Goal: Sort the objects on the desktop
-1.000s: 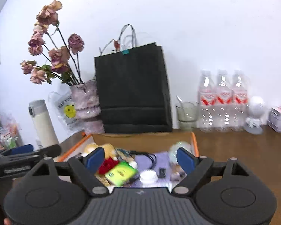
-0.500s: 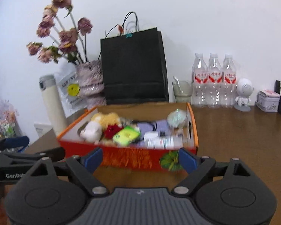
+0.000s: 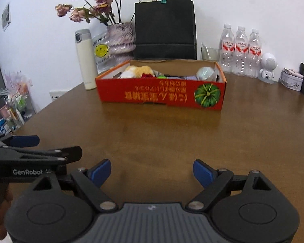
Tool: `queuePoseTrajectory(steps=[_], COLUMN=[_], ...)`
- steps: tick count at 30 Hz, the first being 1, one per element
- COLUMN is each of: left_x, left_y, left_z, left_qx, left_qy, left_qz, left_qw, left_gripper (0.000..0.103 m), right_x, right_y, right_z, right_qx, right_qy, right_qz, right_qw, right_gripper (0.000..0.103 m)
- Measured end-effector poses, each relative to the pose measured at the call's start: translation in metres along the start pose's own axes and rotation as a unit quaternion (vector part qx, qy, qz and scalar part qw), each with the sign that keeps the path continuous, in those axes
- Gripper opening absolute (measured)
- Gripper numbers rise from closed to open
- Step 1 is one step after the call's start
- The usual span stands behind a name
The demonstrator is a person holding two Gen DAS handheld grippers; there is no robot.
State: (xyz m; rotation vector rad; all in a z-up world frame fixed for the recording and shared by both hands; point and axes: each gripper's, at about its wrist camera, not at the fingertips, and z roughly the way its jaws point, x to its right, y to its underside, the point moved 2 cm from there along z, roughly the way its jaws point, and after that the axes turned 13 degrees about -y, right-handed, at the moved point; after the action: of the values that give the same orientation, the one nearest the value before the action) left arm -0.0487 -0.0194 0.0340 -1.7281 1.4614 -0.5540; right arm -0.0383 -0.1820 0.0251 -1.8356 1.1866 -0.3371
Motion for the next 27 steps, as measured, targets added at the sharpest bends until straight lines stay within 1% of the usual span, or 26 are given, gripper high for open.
queuePoseTrajectory(steps=[3, 6, 10, 12, 16, 19, 23, 25, 27], left_x=[-0.003, -0.003, -0.001, -0.001, 0.001, 0.003, 0.005, 0.003, 0.003], left_y=[0.005, 0.007, 0.009, 0.009, 0.007, 0.004, 0.000, 0.000, -0.001], left_z=[-0.001, 0.008, 0.025, 0.034, 0.049, 0.059, 0.065, 0.069, 0.070], left_qx=[-0.003, -0.008, -0.025, -0.029, -0.032, -0.030, -0.023, -0.022, -0.020], left_qy=[0.014, 0.014, 0.015, 0.015, 0.013, 0.011, 0.007, 0.012, 0.008], left_qz=[0.007, 0.011, 0.012, 0.008, 0.011, 0.013, 0.016, 0.007, 0.003], left_qw=[0.9999, 0.9998, 0.9995, 0.9994, 0.9993, 0.9994, 0.9996, 0.9997, 0.9998], left_gripper=[0.103, 0.103, 0.103, 0.103, 0.103, 0.103, 0.103, 0.103, 0.103], right_x=[-0.005, -0.002, 0.004, 0.008, 0.013, 0.014, 0.017, 0.019, 0.022], right_y=[0.011, 0.016, 0.020, 0.021, 0.017, 0.013, 0.005, 0.003, 0.001], right_z=[-0.005, 0.001, 0.016, 0.021, 0.030, 0.042, 0.054, 0.058, 0.061], right_qx=[-0.003, -0.010, -0.023, -0.027, -0.020, -0.023, -0.025, -0.027, -0.024], right_qy=[0.002, -0.002, 0.028, 0.036, 0.048, 0.059, 0.065, 0.069, 0.075], right_qz=[0.001, 0.020, 0.028, 0.032, 0.027, 0.014, 0.012, 0.013, 0.016], right_qw=[1.000, 1.000, 0.999, 0.998, 0.998, 0.998, 0.998, 0.997, 0.997], right_gripper=[0.090, 0.090, 0.090, 0.090, 0.091, 0.099, 0.102, 0.103, 0.103])
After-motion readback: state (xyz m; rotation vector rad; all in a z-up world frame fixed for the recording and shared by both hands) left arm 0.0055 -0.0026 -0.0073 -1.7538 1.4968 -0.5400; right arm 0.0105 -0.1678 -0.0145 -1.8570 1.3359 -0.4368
